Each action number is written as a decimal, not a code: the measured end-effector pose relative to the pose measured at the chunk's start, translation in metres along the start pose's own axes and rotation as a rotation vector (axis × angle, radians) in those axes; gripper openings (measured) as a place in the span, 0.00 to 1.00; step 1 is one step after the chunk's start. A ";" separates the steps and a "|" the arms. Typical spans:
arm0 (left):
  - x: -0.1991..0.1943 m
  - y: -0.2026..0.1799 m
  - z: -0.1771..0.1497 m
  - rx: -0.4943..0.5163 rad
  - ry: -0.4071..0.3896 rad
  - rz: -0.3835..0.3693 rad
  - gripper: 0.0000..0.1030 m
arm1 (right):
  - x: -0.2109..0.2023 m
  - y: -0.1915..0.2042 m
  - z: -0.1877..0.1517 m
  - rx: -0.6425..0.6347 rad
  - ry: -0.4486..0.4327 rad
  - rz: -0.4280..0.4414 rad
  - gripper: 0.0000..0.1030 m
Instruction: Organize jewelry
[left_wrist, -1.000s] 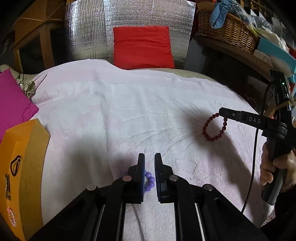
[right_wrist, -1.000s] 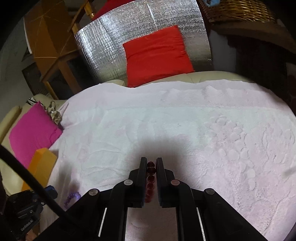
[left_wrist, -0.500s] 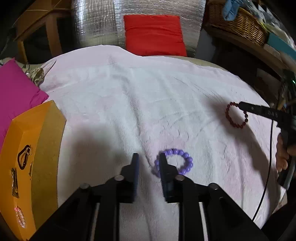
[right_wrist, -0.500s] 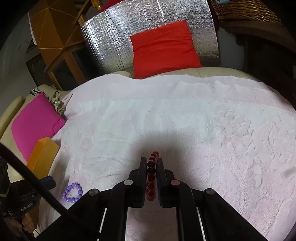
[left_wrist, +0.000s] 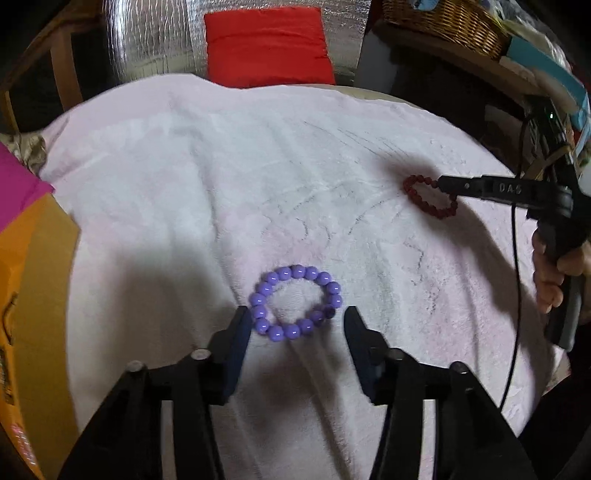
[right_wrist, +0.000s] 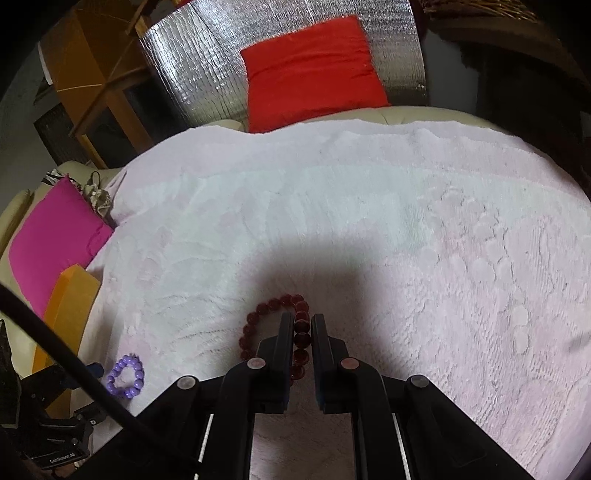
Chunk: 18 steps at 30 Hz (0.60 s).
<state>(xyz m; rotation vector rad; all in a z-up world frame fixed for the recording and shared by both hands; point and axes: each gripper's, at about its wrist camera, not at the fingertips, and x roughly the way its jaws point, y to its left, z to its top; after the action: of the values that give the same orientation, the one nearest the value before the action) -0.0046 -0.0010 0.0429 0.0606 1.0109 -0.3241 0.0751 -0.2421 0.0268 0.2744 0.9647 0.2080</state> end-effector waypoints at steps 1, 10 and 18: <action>0.002 -0.001 0.000 -0.005 0.007 -0.012 0.38 | 0.001 0.000 0.000 0.003 0.006 0.000 0.10; 0.007 -0.021 0.008 0.017 -0.005 -0.014 0.39 | 0.010 -0.008 -0.001 0.042 0.057 0.003 0.12; 0.024 -0.028 0.015 0.004 0.008 -0.002 0.40 | 0.009 0.008 -0.006 -0.053 0.019 -0.019 0.10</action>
<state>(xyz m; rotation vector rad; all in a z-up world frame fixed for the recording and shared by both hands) 0.0112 -0.0363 0.0340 0.0645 1.0187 -0.3276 0.0742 -0.2308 0.0193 0.2150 0.9787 0.2186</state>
